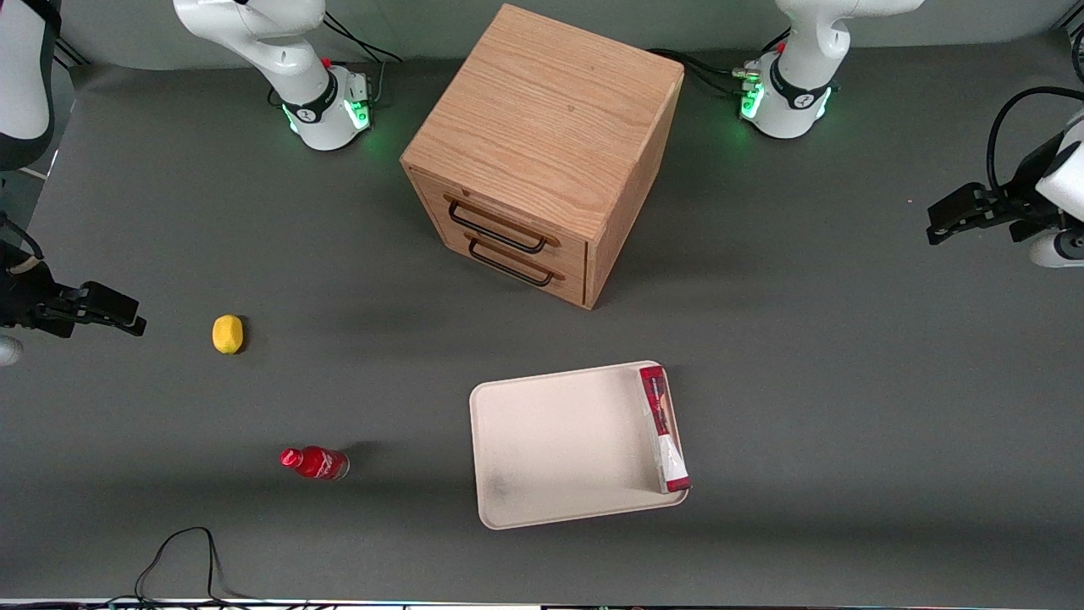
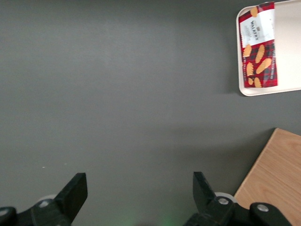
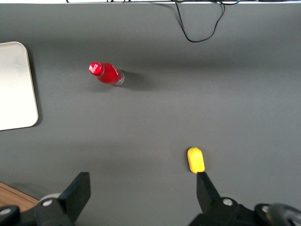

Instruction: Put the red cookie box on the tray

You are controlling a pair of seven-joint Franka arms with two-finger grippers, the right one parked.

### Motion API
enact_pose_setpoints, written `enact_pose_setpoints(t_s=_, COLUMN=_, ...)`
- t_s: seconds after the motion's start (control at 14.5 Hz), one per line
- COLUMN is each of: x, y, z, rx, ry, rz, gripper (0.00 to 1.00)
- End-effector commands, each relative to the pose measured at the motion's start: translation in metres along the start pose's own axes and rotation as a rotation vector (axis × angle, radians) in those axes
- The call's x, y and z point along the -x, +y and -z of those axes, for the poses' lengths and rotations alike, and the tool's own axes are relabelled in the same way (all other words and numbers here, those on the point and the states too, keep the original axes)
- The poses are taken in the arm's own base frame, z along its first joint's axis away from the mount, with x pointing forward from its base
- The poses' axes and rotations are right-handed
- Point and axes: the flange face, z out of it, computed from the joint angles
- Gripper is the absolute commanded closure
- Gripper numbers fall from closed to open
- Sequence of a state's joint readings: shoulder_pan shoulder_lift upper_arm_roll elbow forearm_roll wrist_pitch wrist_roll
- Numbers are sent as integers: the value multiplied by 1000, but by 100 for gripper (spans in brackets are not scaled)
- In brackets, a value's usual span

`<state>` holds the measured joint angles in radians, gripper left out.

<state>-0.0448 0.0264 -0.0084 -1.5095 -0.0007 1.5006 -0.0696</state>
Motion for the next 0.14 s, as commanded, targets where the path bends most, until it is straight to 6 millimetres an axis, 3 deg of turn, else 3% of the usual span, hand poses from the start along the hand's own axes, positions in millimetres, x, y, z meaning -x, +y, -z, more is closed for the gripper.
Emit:
enact_pose_setpoints(t_s=0.0, x=4, y=-2, z=5, rx=28, ry=-8, rz=4, gripper=0)
enact_pose_setpoints(t_s=0.07, x=4, y=-3, z=5, rx=28, ry=-8, rz=7, gripper=0)
